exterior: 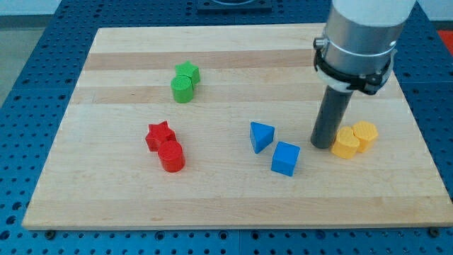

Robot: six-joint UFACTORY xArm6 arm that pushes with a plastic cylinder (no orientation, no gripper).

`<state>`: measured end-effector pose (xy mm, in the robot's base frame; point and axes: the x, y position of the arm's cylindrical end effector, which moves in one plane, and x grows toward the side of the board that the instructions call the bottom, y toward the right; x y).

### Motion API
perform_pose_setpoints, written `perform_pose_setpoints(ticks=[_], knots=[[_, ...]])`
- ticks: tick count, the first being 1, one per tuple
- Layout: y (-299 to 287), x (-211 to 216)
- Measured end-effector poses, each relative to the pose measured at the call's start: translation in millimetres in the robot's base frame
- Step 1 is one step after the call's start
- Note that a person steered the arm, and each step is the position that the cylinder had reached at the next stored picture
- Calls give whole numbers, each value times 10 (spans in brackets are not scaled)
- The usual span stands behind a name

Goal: Push the blue cube into the blue triangle

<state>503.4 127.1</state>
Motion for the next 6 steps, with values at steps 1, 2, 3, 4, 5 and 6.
perform_pose_setpoints(ticks=[1,2,3,4,5,6], knots=[[-195,361],[-206,439],[-222,486],[-452,387],[-605,273],[-600,208]])
